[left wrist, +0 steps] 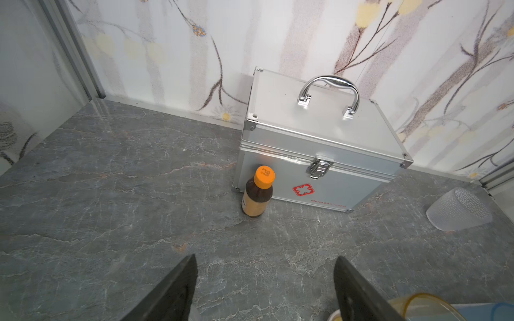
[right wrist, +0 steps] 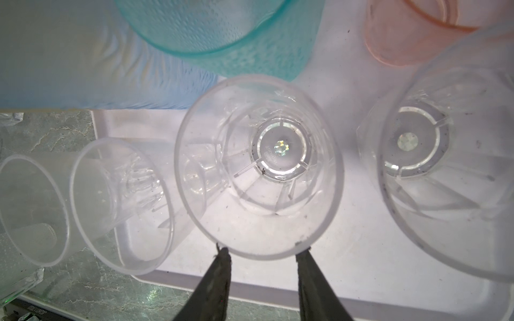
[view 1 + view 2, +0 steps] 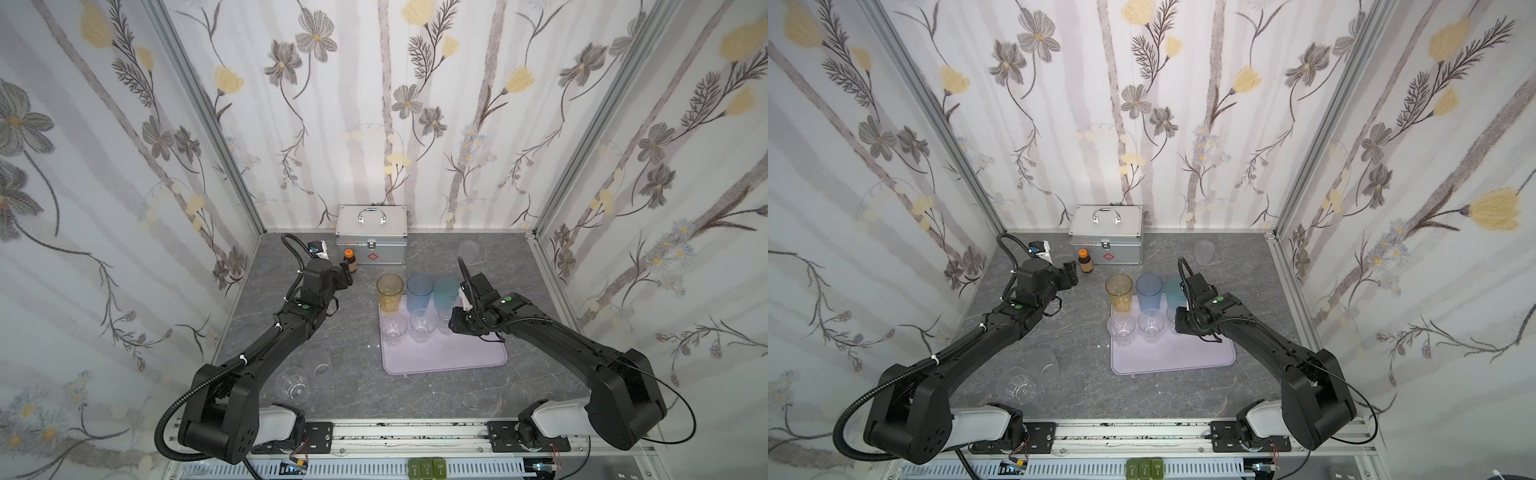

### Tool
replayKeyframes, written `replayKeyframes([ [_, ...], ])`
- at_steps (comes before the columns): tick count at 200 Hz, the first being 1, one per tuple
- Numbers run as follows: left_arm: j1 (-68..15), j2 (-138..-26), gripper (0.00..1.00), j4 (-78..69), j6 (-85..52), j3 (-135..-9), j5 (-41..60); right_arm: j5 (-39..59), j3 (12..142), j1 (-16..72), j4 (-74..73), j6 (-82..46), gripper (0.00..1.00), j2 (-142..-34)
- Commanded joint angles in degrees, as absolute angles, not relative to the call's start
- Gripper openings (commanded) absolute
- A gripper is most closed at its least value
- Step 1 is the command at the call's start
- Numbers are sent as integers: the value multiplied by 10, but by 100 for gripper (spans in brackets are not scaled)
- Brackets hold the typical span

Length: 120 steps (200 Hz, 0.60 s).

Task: Place the glasses into the tray
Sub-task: 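Lower the left gripper onto a clear glass while the right hovers over the tray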

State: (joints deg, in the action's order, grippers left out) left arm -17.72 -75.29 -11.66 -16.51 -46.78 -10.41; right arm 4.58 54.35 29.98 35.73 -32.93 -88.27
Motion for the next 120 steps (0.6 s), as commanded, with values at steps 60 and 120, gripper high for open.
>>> replayKeyframes([
  [60,-99,-775,77,95,-163,-559,-45,19,638,299,401,-307,41,-882],
  [120,14,-778,69,183,-180,-530,65,84,640,300,296,-364,41,-910],
])
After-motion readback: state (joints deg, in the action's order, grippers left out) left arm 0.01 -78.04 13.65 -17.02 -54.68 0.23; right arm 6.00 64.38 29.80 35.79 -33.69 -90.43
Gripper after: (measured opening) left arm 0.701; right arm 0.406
